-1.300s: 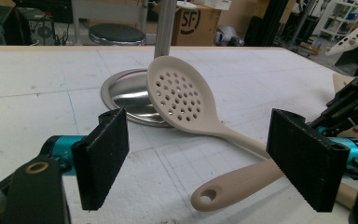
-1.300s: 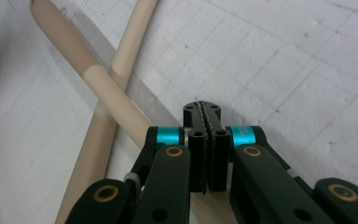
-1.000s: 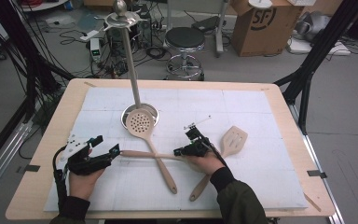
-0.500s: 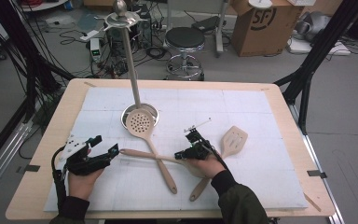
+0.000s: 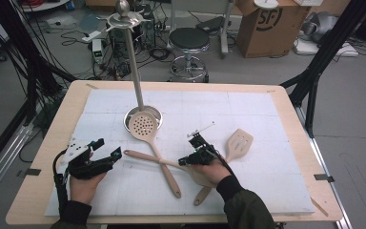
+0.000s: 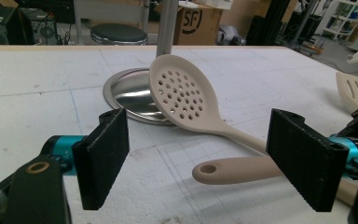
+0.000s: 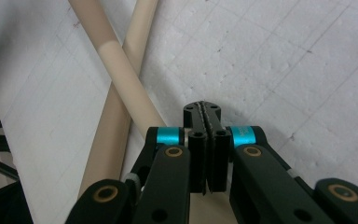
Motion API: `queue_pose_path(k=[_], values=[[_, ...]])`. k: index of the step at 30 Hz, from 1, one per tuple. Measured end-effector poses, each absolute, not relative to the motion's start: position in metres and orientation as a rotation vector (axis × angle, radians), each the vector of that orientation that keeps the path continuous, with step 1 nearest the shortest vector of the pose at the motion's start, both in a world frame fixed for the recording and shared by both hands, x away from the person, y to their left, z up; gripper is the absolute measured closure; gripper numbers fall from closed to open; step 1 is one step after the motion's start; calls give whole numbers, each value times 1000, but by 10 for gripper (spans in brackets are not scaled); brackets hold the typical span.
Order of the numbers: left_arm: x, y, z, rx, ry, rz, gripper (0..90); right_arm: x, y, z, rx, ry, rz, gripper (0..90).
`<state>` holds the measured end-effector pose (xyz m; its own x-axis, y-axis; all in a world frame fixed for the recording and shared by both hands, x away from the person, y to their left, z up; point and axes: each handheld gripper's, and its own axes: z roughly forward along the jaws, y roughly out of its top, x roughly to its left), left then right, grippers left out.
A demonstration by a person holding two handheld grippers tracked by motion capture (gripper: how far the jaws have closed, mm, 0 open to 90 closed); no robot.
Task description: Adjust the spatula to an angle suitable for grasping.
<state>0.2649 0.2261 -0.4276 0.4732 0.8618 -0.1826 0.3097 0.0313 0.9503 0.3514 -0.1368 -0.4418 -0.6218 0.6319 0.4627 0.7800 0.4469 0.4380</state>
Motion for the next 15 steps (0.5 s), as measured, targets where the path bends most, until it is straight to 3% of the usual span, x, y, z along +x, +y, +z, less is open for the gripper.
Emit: queue_pose_path(k=[9, 11, 13, 15], values=[[265, 226, -428, 1533, 1057, 583, 218, 350, -136, -441, -1209, -2485, -923, 886], [265, 227, -428, 1533, 1060, 583, 218, 350, -136, -441, -1208, -2480, -934, 816], [265, 226, -428, 1534, 1061, 579, 218, 353, -138, -438, -1252, -2444, -990, 676], [265, 226, -428, 1540, 1056, 581, 219, 354, -139, -438, -1249, -2445, -1002, 656]])
